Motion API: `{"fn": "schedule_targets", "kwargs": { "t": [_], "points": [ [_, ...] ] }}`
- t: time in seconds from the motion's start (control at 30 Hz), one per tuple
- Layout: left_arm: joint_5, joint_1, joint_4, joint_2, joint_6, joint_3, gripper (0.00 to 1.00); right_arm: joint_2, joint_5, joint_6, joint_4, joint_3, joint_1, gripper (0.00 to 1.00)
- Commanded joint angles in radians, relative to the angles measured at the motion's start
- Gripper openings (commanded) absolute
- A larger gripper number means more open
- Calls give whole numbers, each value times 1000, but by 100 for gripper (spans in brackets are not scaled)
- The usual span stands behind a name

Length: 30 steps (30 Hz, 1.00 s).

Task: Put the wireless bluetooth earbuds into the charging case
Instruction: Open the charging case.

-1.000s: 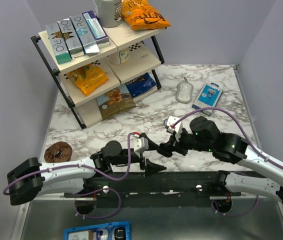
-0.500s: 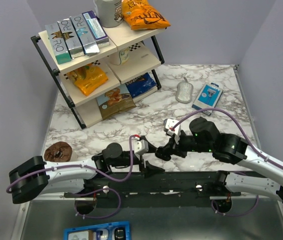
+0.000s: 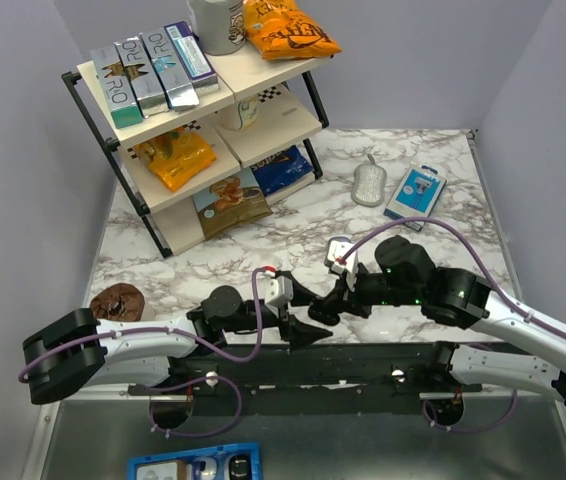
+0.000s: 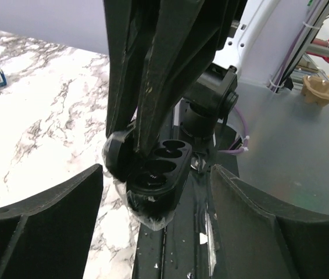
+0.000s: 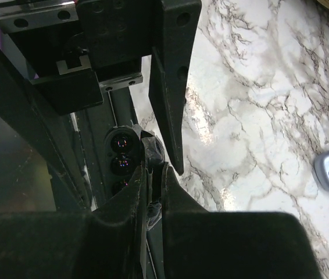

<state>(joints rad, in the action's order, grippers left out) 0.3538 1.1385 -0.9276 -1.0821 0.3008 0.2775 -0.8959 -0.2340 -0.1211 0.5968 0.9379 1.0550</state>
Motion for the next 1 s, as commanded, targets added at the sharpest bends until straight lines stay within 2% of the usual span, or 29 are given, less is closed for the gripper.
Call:
{"fn": "schedule_targets", "kwargs": {
  "t": [0.0, 0.13, 0.37, 0.47, 0.83, 0.97],
  "points": [
    [53, -5, -57, -13, 8, -12, 77, -8, -22, 14, -34, -14, 8, 1],
    [60, -5, -77, -24, 18, -21, 68, -8, -21, 15, -34, -14, 8, 1],
    [60, -3, -102, -42, 27, -32, 67, 6, -22, 18, -35, -11, 7, 1],
    [62, -5, -111, -47, 27, -29, 63, 6, -22, 20, -35, -13, 7, 1],
    [50, -5, -140, -38, 40, -32, 62, 3, -24, 20, -38, -19, 7, 1],
    [45, -5, -145, -38, 40, -40, 53, 5, -25, 24, -40, -24, 8, 1]
  ]
}}
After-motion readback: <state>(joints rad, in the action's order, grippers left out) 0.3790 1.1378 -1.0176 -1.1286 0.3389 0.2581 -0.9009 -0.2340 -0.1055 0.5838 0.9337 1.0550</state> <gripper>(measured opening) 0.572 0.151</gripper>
